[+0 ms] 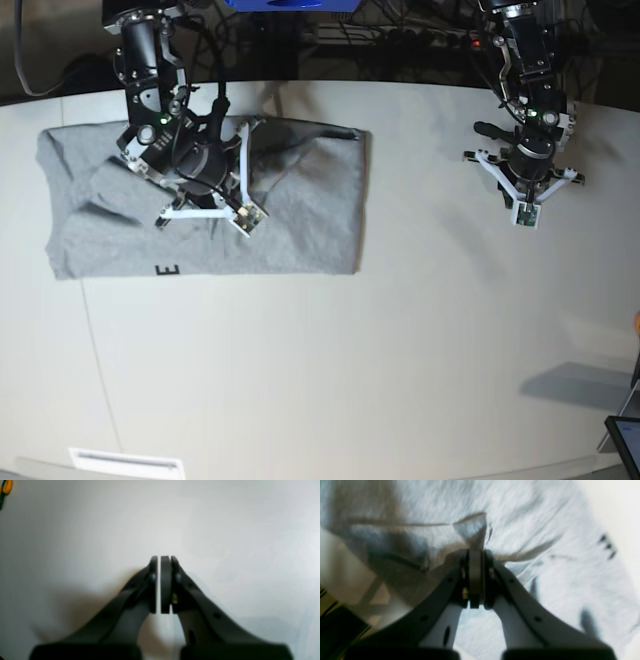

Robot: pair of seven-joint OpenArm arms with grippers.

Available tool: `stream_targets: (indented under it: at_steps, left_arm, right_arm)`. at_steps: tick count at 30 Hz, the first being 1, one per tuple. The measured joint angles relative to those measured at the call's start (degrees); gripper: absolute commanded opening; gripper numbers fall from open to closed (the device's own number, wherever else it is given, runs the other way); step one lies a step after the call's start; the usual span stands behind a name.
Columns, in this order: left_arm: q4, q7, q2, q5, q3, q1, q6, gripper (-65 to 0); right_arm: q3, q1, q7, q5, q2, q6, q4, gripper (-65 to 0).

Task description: Fold the T-shirt properly

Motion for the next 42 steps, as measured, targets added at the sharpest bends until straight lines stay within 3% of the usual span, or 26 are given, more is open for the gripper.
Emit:
stream_targets:
  at_steps: [16, 22, 24, 31, 34, 42]
  left_arm:
    - [0.0, 0.0, -0.02, 0.0, 0.0, 0.0, 0.0, -63.7]
    - [0.0, 0.0, -0.02, 0.02, 0.0, 0.0, -0.02, -63.7]
    - [0.0, 0.0, -0.02, 0.02, 0.0, 0.0, -0.02, -63.7]
    - [-2.4, 0.28, 0.0, 0.17, 0.0, -1.03, -0.02, -63.7]
    - [-4.44, 0.09, 0.02, -0.04, 0.0, -2.47, -0.02, -63.7]
    - [-4.76, 0.24, 0.13, 0.11, 0.0, -2.75, 0.0, -63.7]
  right_arm:
    - [0.5, -0.33, -2.43, 0.02, 0.13, -0.02, 0.0, -63.8]
    - [0.66, -0.37, -2.54, 0.0, 0.0, -0.02, 0.42, -42.1]
    - [1.95, -0.44, -2.34, 0.2, -0.2, 0.02, 0.42, -38.2]
    - [11.69, -0.52, -0.26, -0.22, -2.36, -0.02, 0.74, -37.9]
    - [11.37, -0.52, 2.16, -0.2, -2.38, 0.0, 0.74, -37.9]
    - [8.61, -0.22, 2.16, -0.02, -2.69, 0.02, 1.27, -37.9]
